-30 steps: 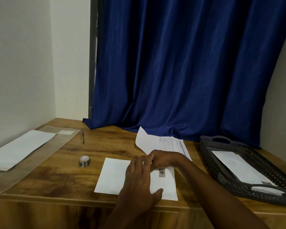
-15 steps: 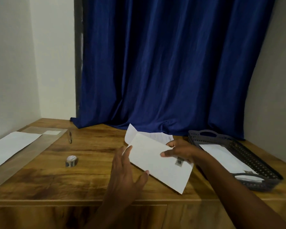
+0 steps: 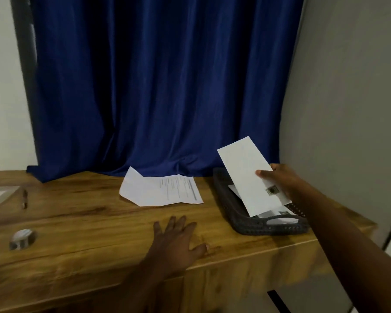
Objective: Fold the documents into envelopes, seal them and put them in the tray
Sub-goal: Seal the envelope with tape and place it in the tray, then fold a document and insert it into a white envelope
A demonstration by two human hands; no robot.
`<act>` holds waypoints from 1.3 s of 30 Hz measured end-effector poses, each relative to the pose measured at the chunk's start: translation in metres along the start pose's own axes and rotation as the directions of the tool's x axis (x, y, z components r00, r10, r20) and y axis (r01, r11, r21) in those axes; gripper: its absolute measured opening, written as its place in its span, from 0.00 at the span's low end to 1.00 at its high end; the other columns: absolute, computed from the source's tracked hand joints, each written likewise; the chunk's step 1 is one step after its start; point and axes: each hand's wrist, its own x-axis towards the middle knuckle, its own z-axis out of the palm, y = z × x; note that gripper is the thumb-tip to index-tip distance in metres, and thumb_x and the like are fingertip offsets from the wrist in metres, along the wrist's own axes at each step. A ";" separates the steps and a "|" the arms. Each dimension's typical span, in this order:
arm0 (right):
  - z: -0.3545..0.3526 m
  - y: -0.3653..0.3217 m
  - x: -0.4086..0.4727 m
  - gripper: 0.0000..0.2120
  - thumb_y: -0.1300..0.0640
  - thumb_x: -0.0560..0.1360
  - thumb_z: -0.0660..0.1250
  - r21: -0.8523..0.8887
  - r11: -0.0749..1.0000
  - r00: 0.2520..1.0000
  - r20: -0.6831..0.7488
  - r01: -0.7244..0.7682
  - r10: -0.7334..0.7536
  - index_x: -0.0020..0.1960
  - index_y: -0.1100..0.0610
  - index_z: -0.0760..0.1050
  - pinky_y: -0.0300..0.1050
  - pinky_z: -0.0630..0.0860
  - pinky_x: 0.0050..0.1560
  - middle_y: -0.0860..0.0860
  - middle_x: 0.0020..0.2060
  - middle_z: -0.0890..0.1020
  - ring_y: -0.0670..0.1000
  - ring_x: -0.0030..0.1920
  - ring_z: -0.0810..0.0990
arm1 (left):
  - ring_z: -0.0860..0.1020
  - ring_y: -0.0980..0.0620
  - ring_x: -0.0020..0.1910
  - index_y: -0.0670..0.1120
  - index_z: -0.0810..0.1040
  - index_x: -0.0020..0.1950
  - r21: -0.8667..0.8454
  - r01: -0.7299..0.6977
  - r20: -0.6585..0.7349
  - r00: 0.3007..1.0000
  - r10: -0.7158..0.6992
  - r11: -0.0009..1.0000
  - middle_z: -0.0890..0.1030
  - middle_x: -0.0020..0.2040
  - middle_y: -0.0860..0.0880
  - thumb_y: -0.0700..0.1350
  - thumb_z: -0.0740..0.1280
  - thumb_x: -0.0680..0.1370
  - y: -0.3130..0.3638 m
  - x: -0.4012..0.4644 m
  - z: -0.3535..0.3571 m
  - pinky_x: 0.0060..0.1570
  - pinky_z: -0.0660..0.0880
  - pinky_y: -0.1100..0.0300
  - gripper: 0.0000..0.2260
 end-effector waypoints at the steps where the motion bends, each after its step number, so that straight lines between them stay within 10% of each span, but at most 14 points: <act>1: -0.006 0.004 0.002 0.13 0.51 0.75 0.75 -0.023 1.000 1.000 -0.005 -0.005 0.005 0.52 0.60 0.80 0.50 0.82 0.40 0.59 0.43 0.87 0.58 0.39 0.86 | 0.45 0.45 0.82 0.58 0.51 0.82 0.007 0.012 -0.002 1.000 -0.012 1.000 0.48 0.84 0.50 0.75 0.48 0.76 0.003 0.004 0.001 0.75 0.38 0.32 0.37; 8: -0.025 0.037 0.032 0.20 0.46 0.67 0.80 -0.211 0.964 0.987 -0.022 -0.163 0.161 0.50 0.58 0.81 0.59 0.83 0.51 0.58 0.42 0.86 0.60 0.43 0.86 | 0.44 0.48 0.82 0.60 0.48 0.82 0.034 0.043 -0.006 0.999 -0.043 0.998 0.46 0.84 0.53 0.75 0.46 0.76 0.004 0.005 0.004 0.76 0.38 0.35 0.38; 12: -0.033 0.088 0.087 0.36 0.38 0.50 0.82 -0.345 0.929 0.986 0.041 -0.137 0.160 0.54 0.48 0.80 0.60 0.85 0.39 0.54 0.44 0.86 0.58 0.40 0.87 | 0.44 0.48 0.82 0.60 0.49 0.82 0.028 0.051 -0.010 0.999 -0.051 0.998 0.46 0.83 0.54 0.75 0.47 0.76 0.006 0.006 0.002 0.77 0.37 0.36 0.37; 17: -0.007 0.059 0.038 0.32 0.55 0.68 0.81 -0.509 0.848 0.987 -0.021 -0.148 0.159 0.67 0.56 0.70 0.55 0.85 0.41 0.57 0.54 0.80 0.58 0.43 0.86 | 0.45 0.49 0.82 0.61 0.51 0.81 0.010 0.044 -0.037 0.998 -0.043 0.999 0.47 0.83 0.54 0.76 0.49 0.75 0.006 0.006 0.003 0.77 0.38 0.36 0.37; 28: 0.001 0.053 0.046 0.38 0.38 0.70 0.75 -0.846 0.517 0.989 -0.070 -0.128 0.131 0.74 0.53 0.68 0.51 0.75 0.65 0.53 0.68 0.77 0.56 0.67 0.76 | 0.46 0.49 0.82 0.61 0.52 0.80 0.008 0.047 -0.052 0.998 -0.047 0.999 0.49 0.83 0.54 0.76 0.49 0.74 0.005 0.009 0.005 0.77 0.40 0.35 0.37; 34: 0.014 -0.002 0.039 0.17 0.43 0.73 0.70 -0.763 0.645 0.998 -0.021 0.024 -0.061 0.53 0.56 0.79 0.53 0.82 0.50 0.52 0.44 0.83 0.53 0.43 0.82 | 0.47 0.48 0.82 0.61 0.53 0.80 -0.003 0.032 -0.056 0.998 -0.032 0.999 0.50 0.83 0.53 0.80 0.42 0.68 0.006 0.007 0.003 0.76 0.40 0.35 0.44; 39: 0.078 -0.054 -0.009 0.06 0.48 0.74 0.72 -0.477 0.820 0.949 0.152 0.315 -0.275 0.47 0.49 0.81 0.46 0.79 0.46 0.45 0.41 0.84 0.47 0.44 0.82 | 0.47 0.49 0.82 0.59 0.56 0.81 -0.042 0.011 -0.084 0.996 -0.015 0.999 0.52 0.83 0.52 0.77 0.49 0.74 0.002 0.005 0.006 0.77 0.38 0.37 0.39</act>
